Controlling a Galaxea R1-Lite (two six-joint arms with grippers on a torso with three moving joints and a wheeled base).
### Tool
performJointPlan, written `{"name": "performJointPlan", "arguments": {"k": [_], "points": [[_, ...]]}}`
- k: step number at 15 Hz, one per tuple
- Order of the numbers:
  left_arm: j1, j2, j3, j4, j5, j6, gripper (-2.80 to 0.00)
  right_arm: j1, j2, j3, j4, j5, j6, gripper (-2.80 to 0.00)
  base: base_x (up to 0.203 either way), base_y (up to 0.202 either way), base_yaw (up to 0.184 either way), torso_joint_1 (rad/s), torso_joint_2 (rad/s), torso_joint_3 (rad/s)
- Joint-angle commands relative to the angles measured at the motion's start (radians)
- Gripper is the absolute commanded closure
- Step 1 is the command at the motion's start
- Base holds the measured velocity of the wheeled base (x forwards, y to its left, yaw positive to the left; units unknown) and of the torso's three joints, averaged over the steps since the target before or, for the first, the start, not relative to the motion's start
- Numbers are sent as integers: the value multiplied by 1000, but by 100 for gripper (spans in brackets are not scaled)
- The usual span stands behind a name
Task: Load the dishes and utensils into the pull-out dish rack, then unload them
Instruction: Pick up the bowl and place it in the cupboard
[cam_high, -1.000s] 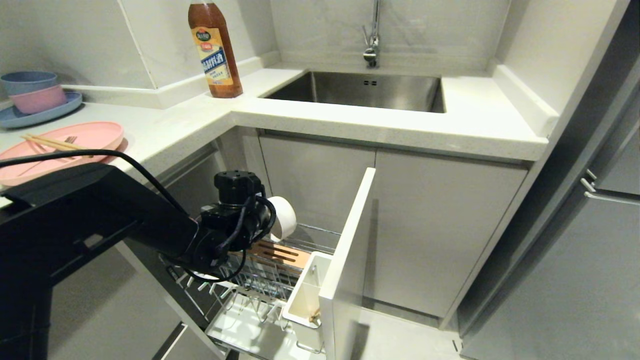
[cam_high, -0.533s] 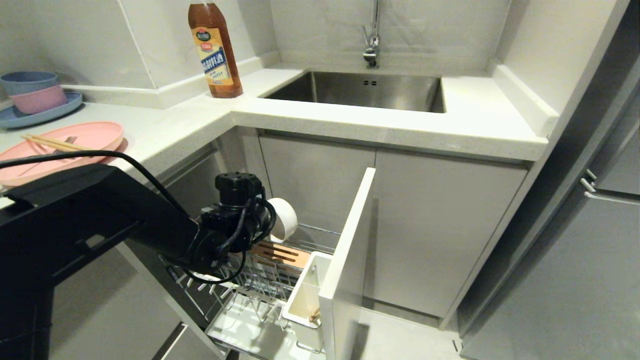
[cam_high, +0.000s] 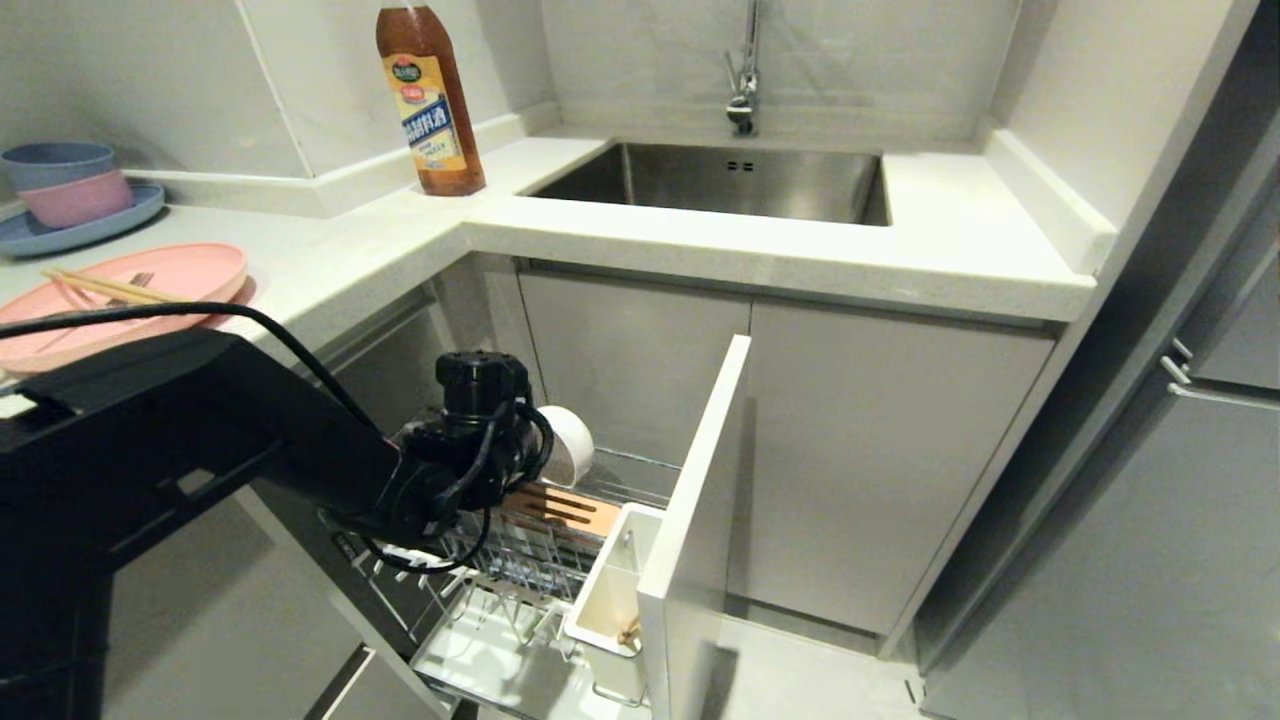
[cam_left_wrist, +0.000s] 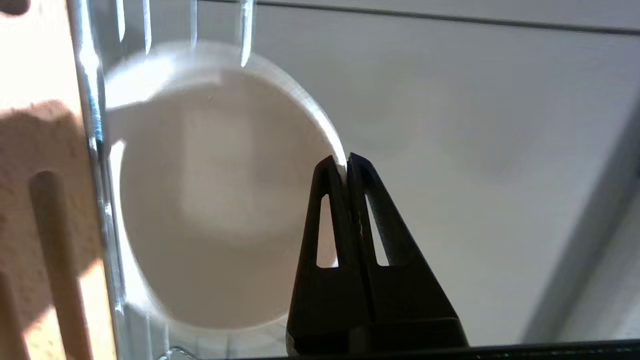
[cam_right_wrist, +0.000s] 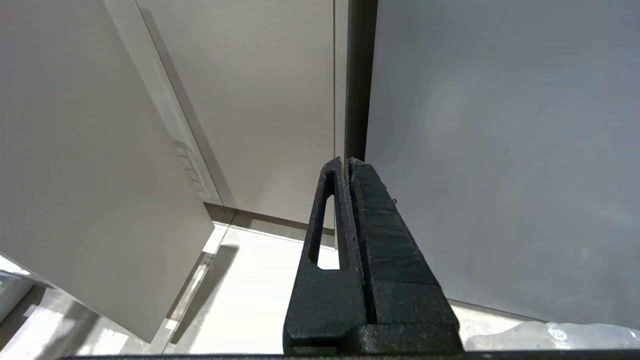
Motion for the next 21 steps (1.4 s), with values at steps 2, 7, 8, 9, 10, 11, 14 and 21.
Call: {"name": "performJointPlan", "arguments": {"k": [2,7,8,9,10,11,14,21], "points": [[1,1,-2,-8,1,-10,0,0,0,2,0,0,0,0,0,0,0,0,0,0],[1,1,-4,-7,1,-5,0,0,0,2,0,0,0,0,0,0,0,0,0,0],[1,1,-4,-7,4,-4,0,1,0,2,0,0,-1,0,0,0,0,0,0,0],[1,0,-4,-7,4,-4,0,1,0,3,0,0,-1,0,0,0,0,0,0,0],[1,-1,-4,-6,4,-4,0,0,0,2,0,0,0,0,0,0,0,0,0,0],[1,-5,-2,-5,6,-3,0,1,0,3,0,0,0,0,0,0,0,0,0,0],[1,-8,-3,3,3,-5,0,1,0,3,0,0,0,0,0,0,0,0,0,0],[-1,-20,-4,30,6,-5,-280,0,0,3,0,0,0,0,0,0,0,0,0,0]]}}
